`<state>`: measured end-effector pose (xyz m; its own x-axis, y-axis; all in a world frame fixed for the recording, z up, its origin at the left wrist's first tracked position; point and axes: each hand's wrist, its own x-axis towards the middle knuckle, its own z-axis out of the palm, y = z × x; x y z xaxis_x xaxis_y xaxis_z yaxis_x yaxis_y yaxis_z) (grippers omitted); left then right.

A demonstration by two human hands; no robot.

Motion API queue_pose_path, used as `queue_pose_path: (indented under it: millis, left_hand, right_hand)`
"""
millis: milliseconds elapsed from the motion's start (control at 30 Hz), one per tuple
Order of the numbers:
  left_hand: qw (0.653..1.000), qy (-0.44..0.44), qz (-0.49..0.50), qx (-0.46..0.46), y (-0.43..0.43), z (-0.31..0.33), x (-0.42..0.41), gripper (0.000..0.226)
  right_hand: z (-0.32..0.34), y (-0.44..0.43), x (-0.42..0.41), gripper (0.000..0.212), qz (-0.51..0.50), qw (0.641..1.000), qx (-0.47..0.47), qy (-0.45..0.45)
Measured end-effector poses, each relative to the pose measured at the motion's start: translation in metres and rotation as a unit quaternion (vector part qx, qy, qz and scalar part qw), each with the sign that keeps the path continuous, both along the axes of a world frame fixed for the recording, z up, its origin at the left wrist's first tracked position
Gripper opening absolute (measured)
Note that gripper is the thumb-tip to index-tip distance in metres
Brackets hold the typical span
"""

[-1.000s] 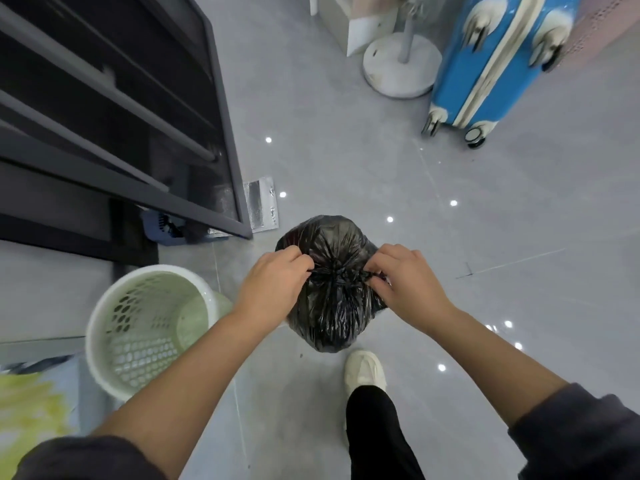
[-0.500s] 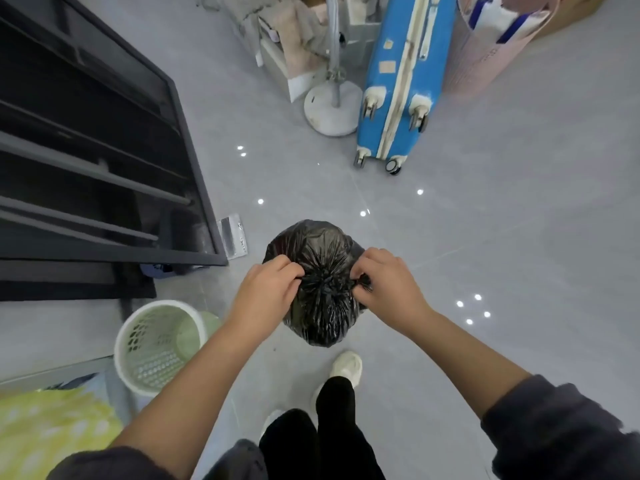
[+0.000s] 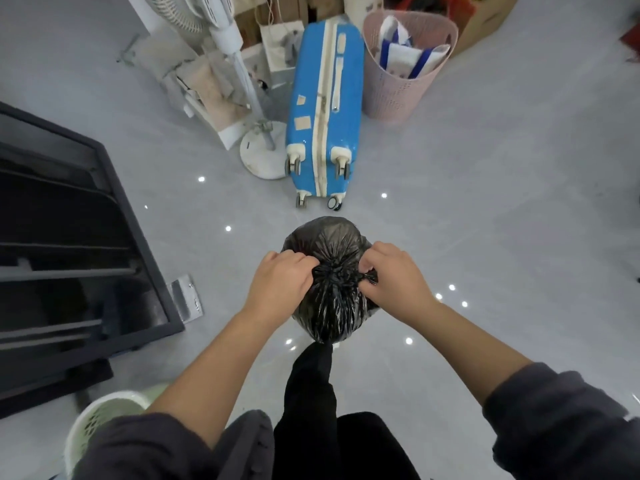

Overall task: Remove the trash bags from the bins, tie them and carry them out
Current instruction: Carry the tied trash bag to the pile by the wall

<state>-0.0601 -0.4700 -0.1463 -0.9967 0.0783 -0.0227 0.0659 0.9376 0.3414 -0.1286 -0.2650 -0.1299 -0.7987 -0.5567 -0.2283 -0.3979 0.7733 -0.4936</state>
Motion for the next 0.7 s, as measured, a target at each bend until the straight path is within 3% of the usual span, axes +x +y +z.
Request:
queue_pose_path:
  millis: [200,433,700]
  left_hand:
    - [1.000,0.005,-0.031,0.004,0.056,0.024,-0.116,0.015]
    - [0.998,-0.007,-0.070,-0.005,0.134,0.020,-0.223,0.031]
    - [0.995,-0.030,-0.005,0.096,0.257,0.027,-0.375,0.018]
  right_hand:
    - [0.014,0.056,-0.096,0.013,-0.029,0.999,0.014,-0.009]
    - [0.010,0.137,-0.203,0.014,-0.033,0.999,0.005,0.006]
    - [0.027,0.260,-0.355,0.019,0.001,1.000,-0.001,0.026]
